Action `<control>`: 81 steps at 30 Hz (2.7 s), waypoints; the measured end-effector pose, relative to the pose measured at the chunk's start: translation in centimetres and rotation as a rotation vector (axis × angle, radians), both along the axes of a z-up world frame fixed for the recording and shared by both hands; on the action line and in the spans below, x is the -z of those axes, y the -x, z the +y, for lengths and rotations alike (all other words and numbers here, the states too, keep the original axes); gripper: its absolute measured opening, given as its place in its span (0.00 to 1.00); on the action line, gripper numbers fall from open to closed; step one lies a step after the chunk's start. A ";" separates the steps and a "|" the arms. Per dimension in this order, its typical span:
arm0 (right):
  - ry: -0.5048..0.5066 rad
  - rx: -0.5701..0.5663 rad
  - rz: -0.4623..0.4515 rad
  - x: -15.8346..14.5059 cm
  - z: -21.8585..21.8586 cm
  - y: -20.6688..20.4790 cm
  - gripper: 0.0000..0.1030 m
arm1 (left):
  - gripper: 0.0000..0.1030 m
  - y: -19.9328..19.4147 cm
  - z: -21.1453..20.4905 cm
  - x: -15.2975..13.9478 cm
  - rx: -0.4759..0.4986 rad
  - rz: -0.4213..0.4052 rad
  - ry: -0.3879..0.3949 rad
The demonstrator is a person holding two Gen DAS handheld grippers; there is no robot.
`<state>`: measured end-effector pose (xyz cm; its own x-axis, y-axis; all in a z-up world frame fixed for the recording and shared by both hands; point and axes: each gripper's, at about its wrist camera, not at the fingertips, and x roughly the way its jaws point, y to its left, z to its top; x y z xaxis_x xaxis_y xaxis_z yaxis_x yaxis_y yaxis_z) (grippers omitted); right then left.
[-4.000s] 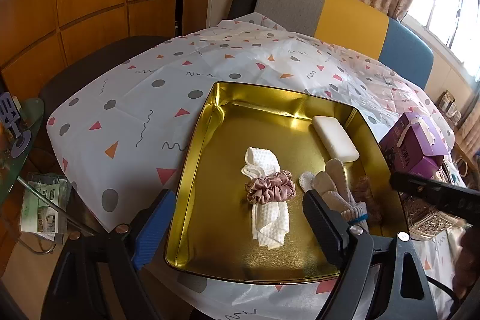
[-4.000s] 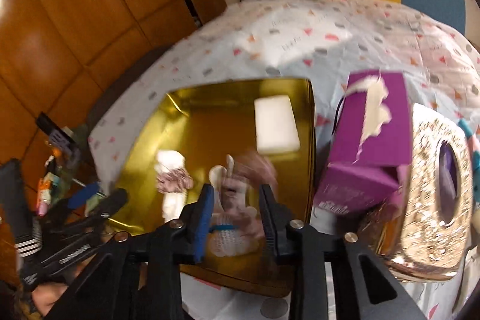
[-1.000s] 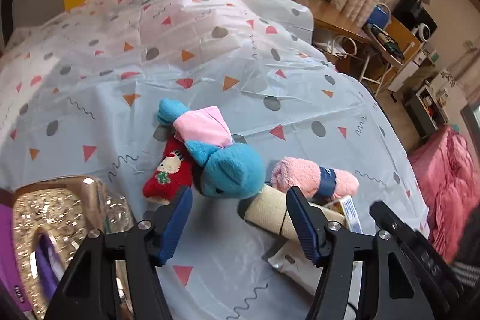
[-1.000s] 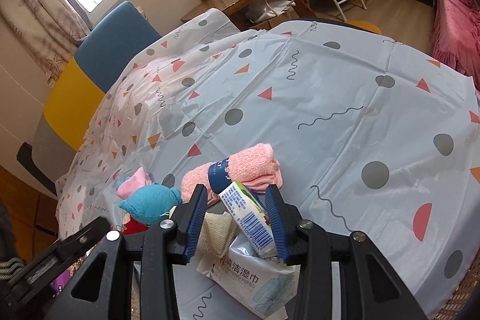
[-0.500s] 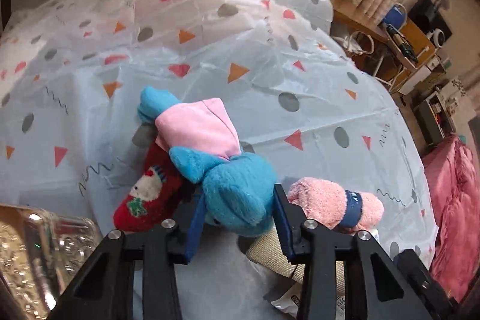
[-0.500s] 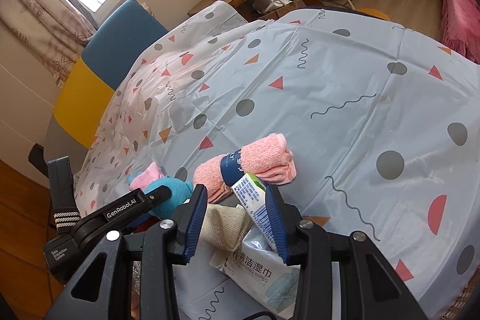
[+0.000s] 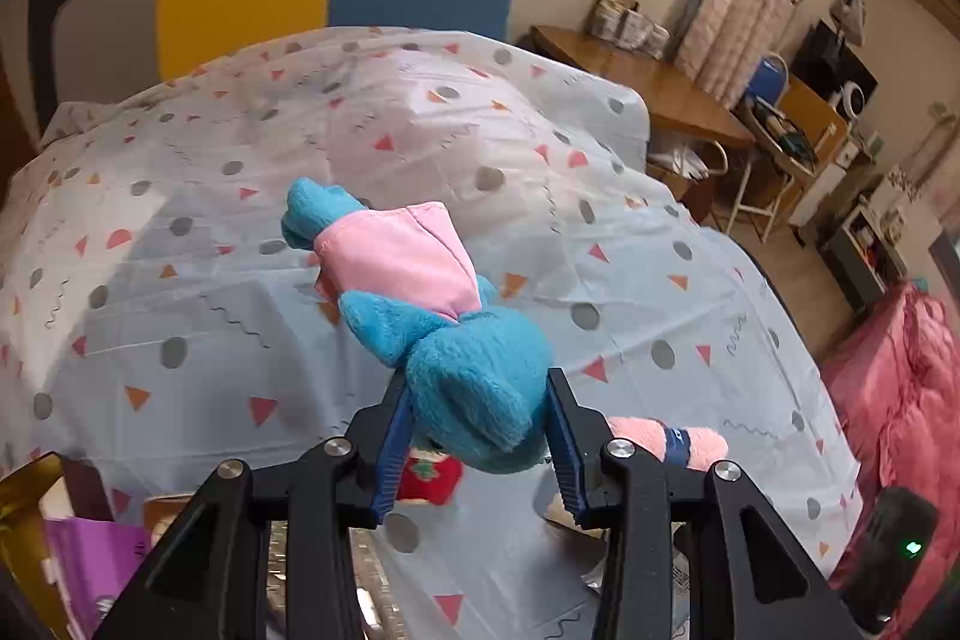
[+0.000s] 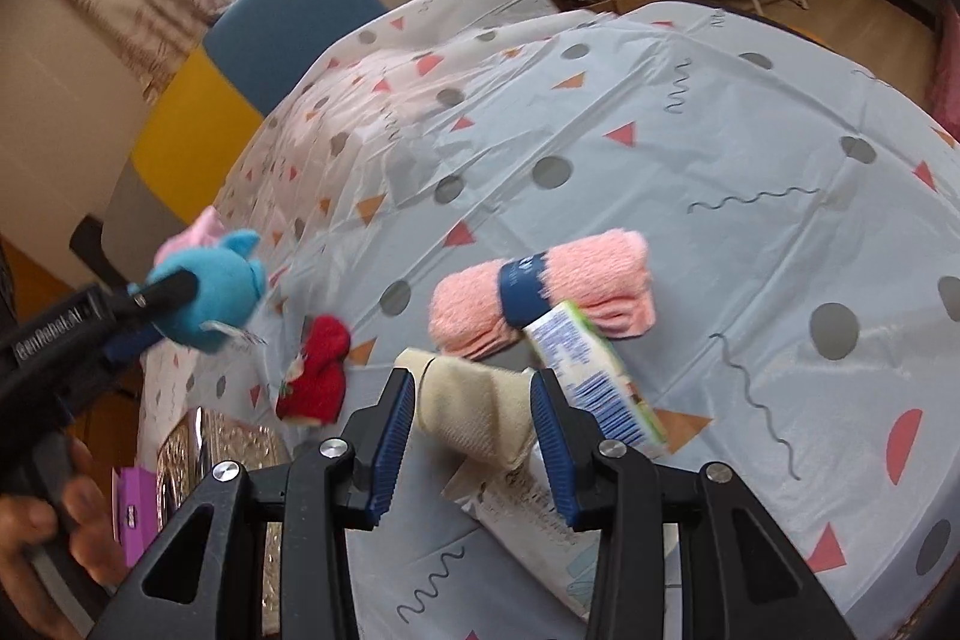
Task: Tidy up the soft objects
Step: 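Carry the blue plush toy toward the tray with the left tool while the right tool grasps the red sock, then lower the blue plush toy into the tray and open the left tool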
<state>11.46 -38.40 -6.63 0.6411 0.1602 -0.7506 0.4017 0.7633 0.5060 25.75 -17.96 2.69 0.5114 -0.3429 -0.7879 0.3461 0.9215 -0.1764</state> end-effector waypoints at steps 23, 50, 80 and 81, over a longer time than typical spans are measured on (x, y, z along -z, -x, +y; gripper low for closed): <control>-0.062 -0.297 0.150 3.3 10.1 -15.5 0.39 | 0.42 3.5 19.8 -8.3 -0.244 -0.148 0.112; 0.154 -0.502 0.233 5.6 11.7 -6.3 0.17 | 0.43 18.5 45.3 7.6 -0.717 0.109 0.219; 0.271 -0.521 0.181 5.3 13.5 -6.7 0.18 | 0.71 18.2 39.4 7.3 -0.622 0.002 0.104; 0.278 -0.521 0.178 5.2 13.6 -6.7 0.18 | 0.72 18.9 39.0 7.1 -0.615 -0.010 0.094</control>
